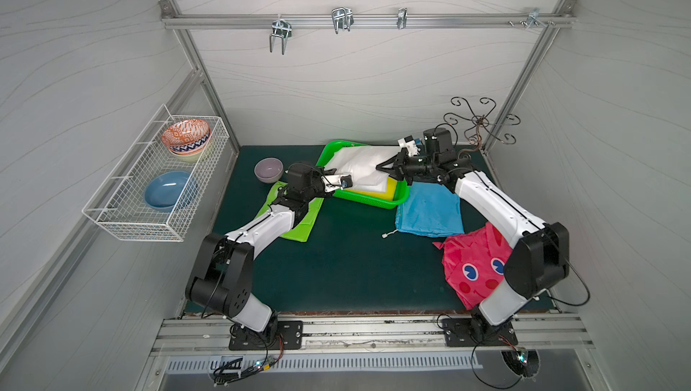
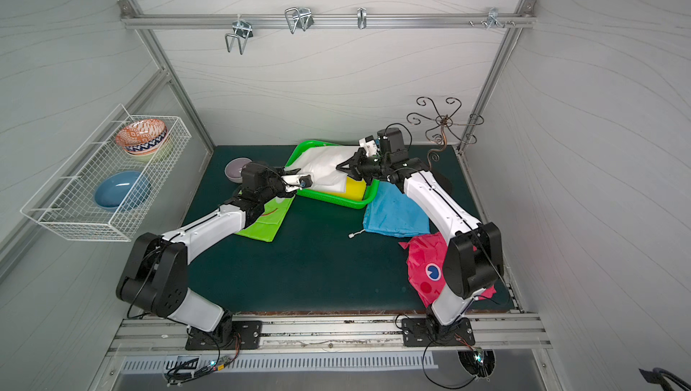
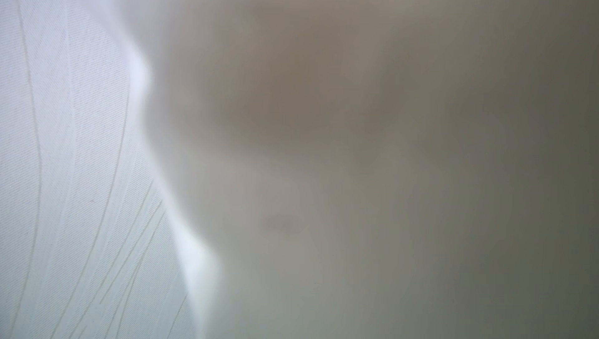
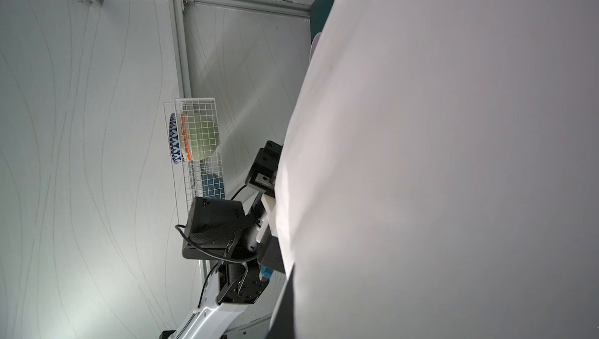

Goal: Put the folded raincoat in the basket
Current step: Place the raincoat in the basket.

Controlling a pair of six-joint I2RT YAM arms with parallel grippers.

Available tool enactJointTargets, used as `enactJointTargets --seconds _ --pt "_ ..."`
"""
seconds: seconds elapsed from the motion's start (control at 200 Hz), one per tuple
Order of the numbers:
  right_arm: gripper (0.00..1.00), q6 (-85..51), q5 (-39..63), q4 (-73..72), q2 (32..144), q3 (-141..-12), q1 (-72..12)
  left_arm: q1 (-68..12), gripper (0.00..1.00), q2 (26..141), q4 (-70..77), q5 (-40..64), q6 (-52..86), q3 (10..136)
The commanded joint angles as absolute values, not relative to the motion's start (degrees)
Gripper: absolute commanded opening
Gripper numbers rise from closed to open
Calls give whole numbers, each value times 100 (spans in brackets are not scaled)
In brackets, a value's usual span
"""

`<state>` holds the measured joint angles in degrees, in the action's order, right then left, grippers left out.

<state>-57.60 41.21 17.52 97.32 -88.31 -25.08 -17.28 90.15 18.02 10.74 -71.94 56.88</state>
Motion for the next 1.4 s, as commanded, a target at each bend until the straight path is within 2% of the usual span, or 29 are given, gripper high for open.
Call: enactJointTargets --seconds 0.0,0.18,0.53,1.15,1.195,1.26,1.33,1.365,1.395 --pt "0 -5225 4399 2103 10262 -9404 -2403 -1679 0 9413 1661 703 -7385 6252" --pt "0 -5013 4473 2058 11070 -9974 -2256 -1644 0 10011 1090 639 -7291 6942" --pt "0 -4499 5038 2505 12726 -11568 -1904 -1653 3 11111 889 668 -7408 7937" --pt "0 -4010 5011 2520 13860 -12502 -1870 -1556 11 11898 761 812 -7435 8544" --pt "0 -3982 5005 2569 13894 -12523 -1840 -1556 16 11903 719 848 -7444 8539" --pt "0 -3936 5026 2627 13939 -12524 -1803 -1556 30 11855 704 911 -7366 8510" --pt "0 -3854 5029 2736 13978 -12496 -1787 -1539 57 11752 647 961 -7178 8469" --pt "0 -3818 5038 2784 13974 -12466 -1784 -1523 81 11686 603 1007 -7090 8431" --pt "0 -3807 5061 2805 13980 -12432 -1801 -1504 86 11621 539 1046 -7040 8391"
